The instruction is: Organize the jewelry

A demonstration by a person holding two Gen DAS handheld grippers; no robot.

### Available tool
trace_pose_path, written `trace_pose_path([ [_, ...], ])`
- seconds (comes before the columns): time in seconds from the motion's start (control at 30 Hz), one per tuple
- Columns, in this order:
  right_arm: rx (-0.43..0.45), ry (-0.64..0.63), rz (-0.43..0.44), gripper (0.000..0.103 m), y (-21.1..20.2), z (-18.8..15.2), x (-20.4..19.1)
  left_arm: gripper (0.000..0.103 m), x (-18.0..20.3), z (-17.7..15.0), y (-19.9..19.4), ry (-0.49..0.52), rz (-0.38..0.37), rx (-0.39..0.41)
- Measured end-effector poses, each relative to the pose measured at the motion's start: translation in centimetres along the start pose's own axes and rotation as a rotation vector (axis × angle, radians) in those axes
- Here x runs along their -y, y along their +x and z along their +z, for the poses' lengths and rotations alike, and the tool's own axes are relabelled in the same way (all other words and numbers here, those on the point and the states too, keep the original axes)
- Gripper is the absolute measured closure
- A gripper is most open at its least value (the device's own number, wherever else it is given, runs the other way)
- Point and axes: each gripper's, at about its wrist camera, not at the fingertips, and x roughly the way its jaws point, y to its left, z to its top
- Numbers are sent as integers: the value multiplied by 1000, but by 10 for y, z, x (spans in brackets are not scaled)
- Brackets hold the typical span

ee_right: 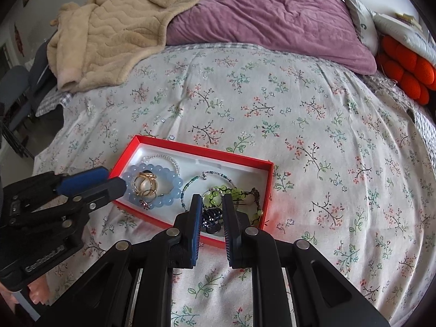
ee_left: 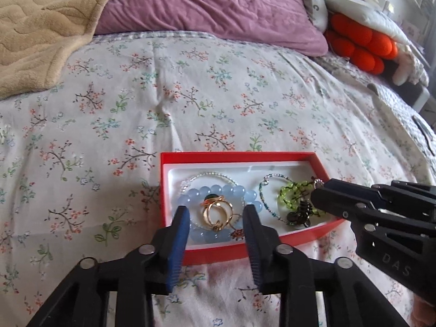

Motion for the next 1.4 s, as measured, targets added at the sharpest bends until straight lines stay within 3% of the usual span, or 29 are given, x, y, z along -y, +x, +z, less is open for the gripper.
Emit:
trace_pose_path([
  [0.17,-15,4,-7,87,2,1,-1,60,-2,-3,-6,10,23,-5],
  [0.3,-24,5,6,85,0,4,-4,49,-1,-6,-13,29,43,-5],
  [0.37,-34,18,9,81,-1,5,-5,47,-2,-7,-17,29,49,-6],
  [0.43,-28,20,9,66,-6,5,-5,44,-3,-8,-21,27,52,-11],
  [0.5,-16,21,12,60,-13,5,-6,37,-4,-11,-25,28,58,-16],
  [1.0,-44,58,-30,44,-58,-15,-3,13,-2,-47,-49,-51,128,-136],
  [1.27,-112,120,-57,38,-74,-43,2,3,10,-74,-63,-55,216,-167],
  [1.4,-146,142,-94,28,-77,-61,5,1,16,-86,-65,-52,256,-192],
])
